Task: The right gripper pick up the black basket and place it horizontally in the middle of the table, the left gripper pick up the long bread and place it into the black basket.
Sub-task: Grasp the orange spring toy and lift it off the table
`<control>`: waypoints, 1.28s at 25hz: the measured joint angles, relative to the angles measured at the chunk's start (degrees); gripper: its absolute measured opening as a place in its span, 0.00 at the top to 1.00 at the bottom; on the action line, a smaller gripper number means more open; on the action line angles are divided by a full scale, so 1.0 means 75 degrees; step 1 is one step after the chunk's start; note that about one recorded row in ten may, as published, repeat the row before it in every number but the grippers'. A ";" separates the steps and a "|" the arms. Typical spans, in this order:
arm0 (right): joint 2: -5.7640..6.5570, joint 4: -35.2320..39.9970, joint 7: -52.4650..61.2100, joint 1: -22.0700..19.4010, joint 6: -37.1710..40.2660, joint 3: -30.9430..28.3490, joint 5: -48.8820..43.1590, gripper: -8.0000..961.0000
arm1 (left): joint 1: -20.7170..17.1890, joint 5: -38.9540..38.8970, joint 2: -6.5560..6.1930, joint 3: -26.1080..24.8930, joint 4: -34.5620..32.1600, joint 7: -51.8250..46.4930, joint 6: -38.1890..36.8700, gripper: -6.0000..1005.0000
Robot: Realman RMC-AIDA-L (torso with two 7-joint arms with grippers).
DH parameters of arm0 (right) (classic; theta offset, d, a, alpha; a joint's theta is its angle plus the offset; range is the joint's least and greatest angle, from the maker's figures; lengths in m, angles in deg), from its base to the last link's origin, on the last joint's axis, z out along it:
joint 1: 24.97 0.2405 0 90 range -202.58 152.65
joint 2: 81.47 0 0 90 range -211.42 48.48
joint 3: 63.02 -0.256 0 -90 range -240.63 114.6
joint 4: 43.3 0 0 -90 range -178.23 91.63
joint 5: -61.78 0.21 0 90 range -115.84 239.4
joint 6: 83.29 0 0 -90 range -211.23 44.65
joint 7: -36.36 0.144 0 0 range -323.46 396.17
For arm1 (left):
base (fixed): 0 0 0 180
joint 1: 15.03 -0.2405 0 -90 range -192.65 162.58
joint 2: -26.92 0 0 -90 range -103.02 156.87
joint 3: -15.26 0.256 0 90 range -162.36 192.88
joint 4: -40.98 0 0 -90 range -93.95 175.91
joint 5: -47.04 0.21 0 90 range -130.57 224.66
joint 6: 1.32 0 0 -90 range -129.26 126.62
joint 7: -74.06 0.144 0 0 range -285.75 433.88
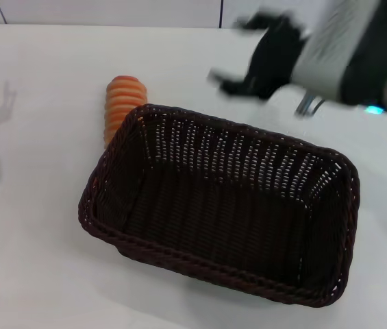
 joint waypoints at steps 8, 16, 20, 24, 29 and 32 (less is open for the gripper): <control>0.0042 0.0226 0.0219 -0.1991 -0.3392 0.0029 0.1675 0.13 | -0.0025 -0.0041 0.0000 0.0009 -0.0006 -0.0019 -0.0015 0.16; 0.0020 -0.0254 0.0983 -0.2797 -0.5860 0.0228 0.2672 0.13 | 0.0057 -0.0025 -0.0001 0.0007 -0.0011 -0.0024 -0.0003 0.16; 0.0030 -0.0865 0.2114 -0.2946 -0.7082 0.0415 0.2694 0.13 | 0.0059 0.0005 -0.0001 0.0045 -0.0008 0.0025 -0.0054 0.16; 0.0032 -0.2192 0.4234 -0.2958 -0.8537 0.0618 0.2555 0.13 | 0.0051 0.0012 -0.0018 0.0180 0.0046 0.0021 -0.0142 0.16; 0.0024 -0.4525 0.6681 -0.2681 -1.1599 0.1523 0.1803 0.13 | 0.0077 0.0014 -0.0032 0.0249 0.0298 0.0081 -0.0171 0.16; 0.0029 -0.5505 0.7014 -0.2529 -1.3393 0.2457 0.1752 0.13 | 0.0060 0.0096 -0.0110 0.0729 0.0705 0.0082 -0.0066 0.16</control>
